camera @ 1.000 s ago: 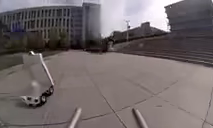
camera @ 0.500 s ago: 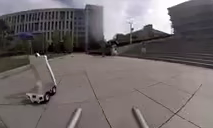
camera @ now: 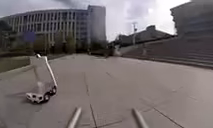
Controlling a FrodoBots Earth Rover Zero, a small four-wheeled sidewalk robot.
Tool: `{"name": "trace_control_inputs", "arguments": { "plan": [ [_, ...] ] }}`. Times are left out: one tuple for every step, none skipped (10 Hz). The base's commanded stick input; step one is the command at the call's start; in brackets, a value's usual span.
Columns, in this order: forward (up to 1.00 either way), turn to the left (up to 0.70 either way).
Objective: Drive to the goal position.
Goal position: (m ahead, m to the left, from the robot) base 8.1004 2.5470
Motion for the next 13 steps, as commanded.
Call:
{"name": "trace_control_inputs", "arguments": {
  "plan": [
    [1.00,0.00],
    [1.00,0.00],
    [1.00,0.00],
    [1.00,0.00],
    [1.00,0.00],
    [1.00,0.00],
    [1.00,0.00],
    [1.00,0.00],
    [1.00,0.00],
    [1.00,0.00],
    [1.00,0.00],
    [1.00,0.00],
    [1.00,0.00]
  ]
}}
